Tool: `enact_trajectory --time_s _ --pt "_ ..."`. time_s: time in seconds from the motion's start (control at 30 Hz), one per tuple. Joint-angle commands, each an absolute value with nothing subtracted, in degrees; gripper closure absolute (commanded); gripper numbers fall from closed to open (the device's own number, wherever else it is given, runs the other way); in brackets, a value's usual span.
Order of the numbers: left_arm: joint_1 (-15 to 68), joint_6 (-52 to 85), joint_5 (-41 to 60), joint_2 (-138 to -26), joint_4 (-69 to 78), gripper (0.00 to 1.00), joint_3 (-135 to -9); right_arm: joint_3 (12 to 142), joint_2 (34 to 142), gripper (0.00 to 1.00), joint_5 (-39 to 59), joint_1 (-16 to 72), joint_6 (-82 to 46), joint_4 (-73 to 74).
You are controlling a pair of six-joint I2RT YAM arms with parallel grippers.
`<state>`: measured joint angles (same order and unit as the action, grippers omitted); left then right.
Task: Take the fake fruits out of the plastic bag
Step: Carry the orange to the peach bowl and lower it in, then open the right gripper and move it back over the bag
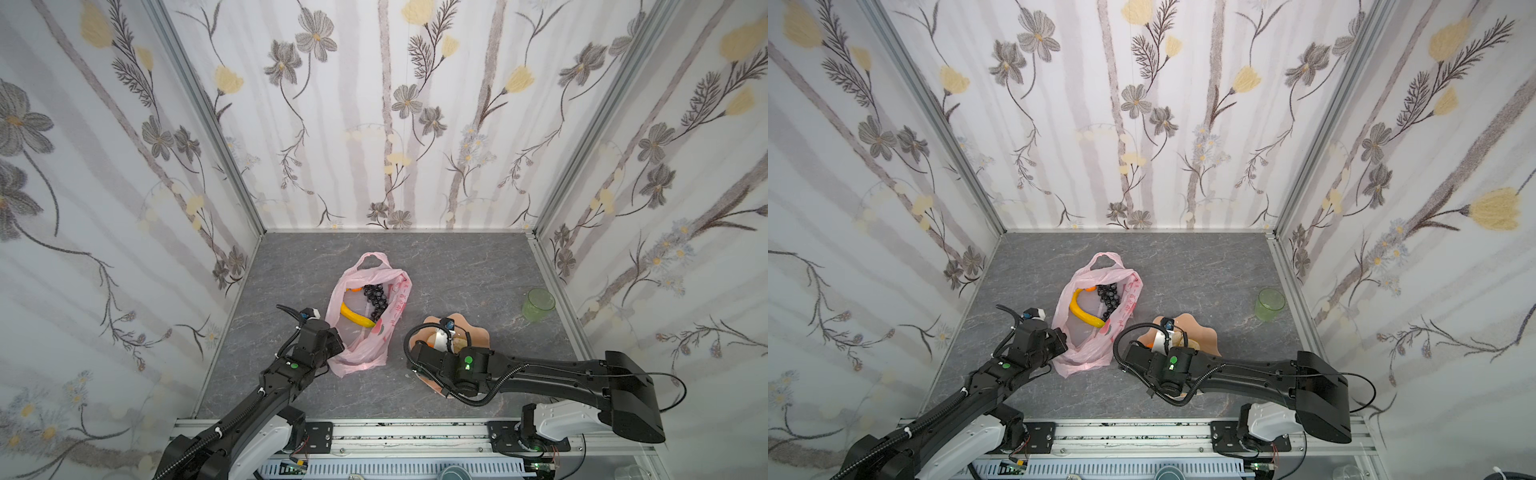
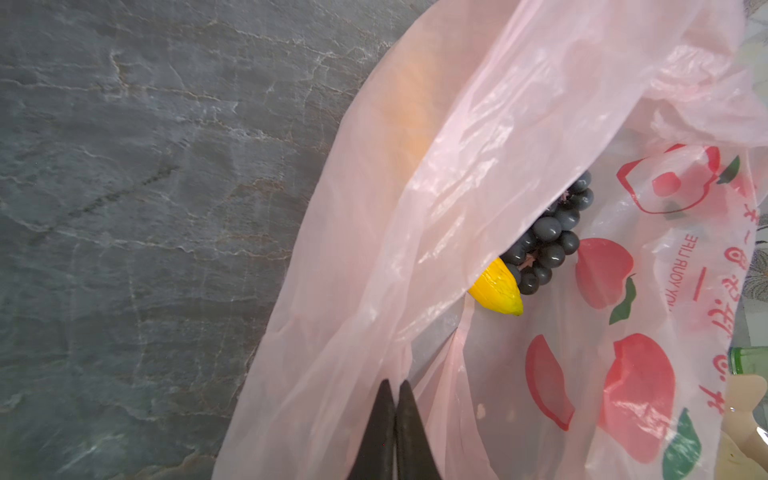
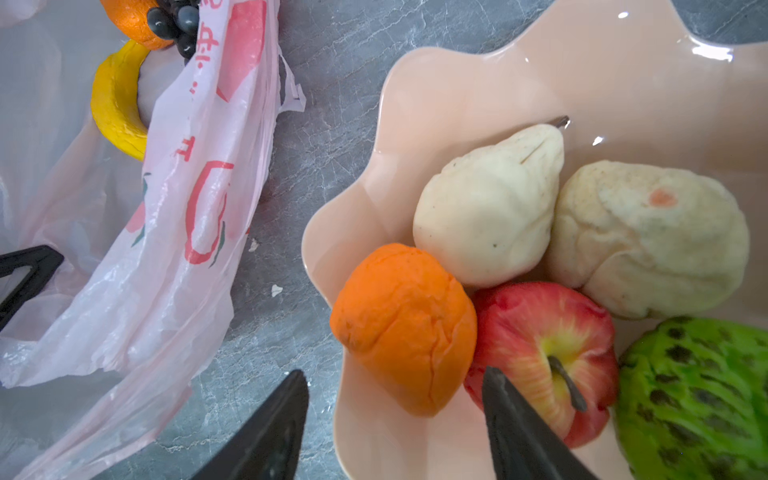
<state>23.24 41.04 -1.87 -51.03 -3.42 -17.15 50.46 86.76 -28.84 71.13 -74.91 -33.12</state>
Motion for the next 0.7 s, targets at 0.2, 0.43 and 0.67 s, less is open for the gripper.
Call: enact_trajectory --time_s 0.2,0.43,0.67 --pt "23.24 41.13 -2.37 -50.84 -2.55 1.0 -17.29 52.23 88.52 0.27 -26.97 68.47 -65.29 -28.56" --pt "23.2 41.04 -2.46 -51.11 -2.56 1.0 -17.18 54.3 90.18 0.37 -24.35 69.42 -63.54 -28.39" --pt "23.23 41.04 -2.46 -51.22 -2.46 1.0 -17.14 55.61 90.9 0.4 -23.93 70.81 -63.98 -29.56"
